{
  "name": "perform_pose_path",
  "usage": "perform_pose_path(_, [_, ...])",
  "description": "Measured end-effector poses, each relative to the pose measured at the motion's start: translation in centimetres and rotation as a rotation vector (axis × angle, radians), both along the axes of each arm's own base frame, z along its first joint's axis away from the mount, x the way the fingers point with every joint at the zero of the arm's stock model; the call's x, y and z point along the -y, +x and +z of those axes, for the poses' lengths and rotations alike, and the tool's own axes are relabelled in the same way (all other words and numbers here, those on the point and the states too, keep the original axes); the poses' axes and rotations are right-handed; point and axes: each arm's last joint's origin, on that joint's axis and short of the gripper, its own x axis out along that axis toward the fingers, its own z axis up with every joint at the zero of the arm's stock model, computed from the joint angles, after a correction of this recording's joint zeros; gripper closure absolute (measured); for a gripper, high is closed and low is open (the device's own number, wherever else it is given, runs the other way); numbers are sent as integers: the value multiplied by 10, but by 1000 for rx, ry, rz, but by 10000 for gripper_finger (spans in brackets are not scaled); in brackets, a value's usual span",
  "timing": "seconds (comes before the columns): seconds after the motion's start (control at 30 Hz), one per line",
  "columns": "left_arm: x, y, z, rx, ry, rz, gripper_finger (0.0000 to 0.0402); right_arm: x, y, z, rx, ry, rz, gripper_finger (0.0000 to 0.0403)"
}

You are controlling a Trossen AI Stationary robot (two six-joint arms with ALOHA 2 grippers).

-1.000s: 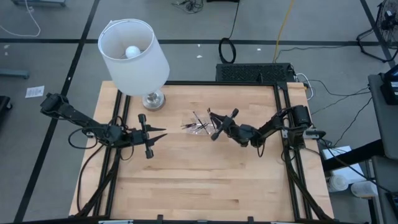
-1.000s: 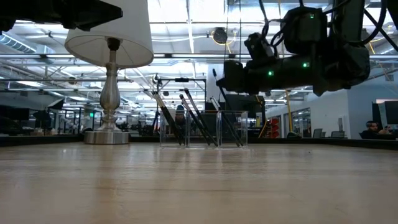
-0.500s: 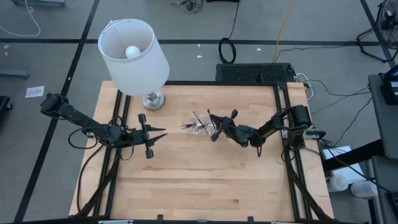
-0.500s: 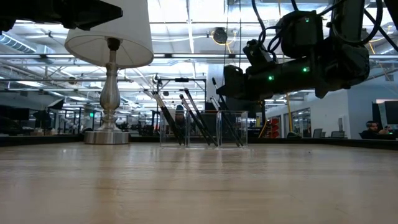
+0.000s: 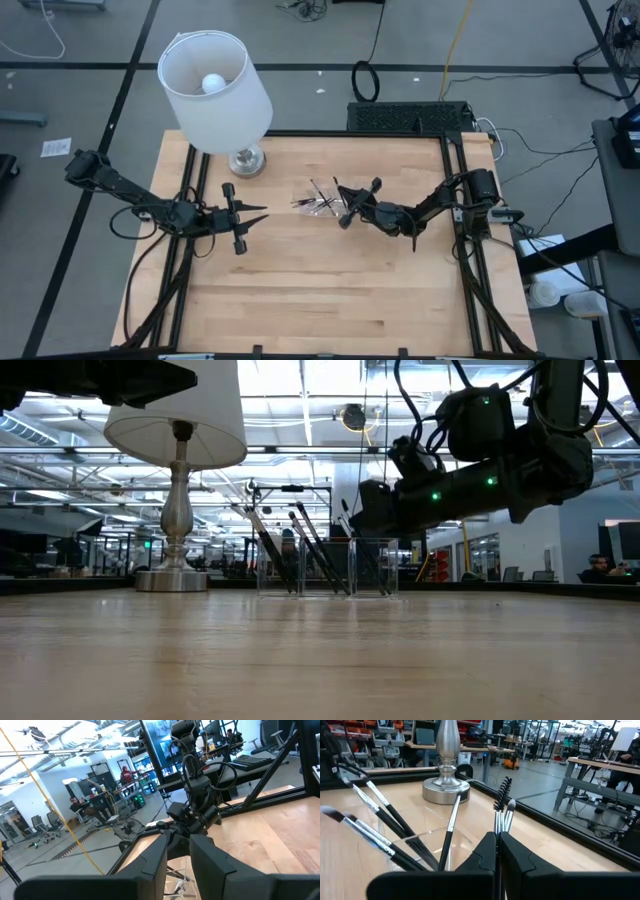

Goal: Put items in baskets/containers
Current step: Put the brow brush into the transparent organizer

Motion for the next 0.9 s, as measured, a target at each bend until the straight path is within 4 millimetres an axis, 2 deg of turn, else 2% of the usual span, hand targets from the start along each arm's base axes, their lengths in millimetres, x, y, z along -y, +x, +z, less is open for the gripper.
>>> perform_pose_path(0.9, [0,0,0,-3,15,1,309,0,0,-1,6,16,-1,397])
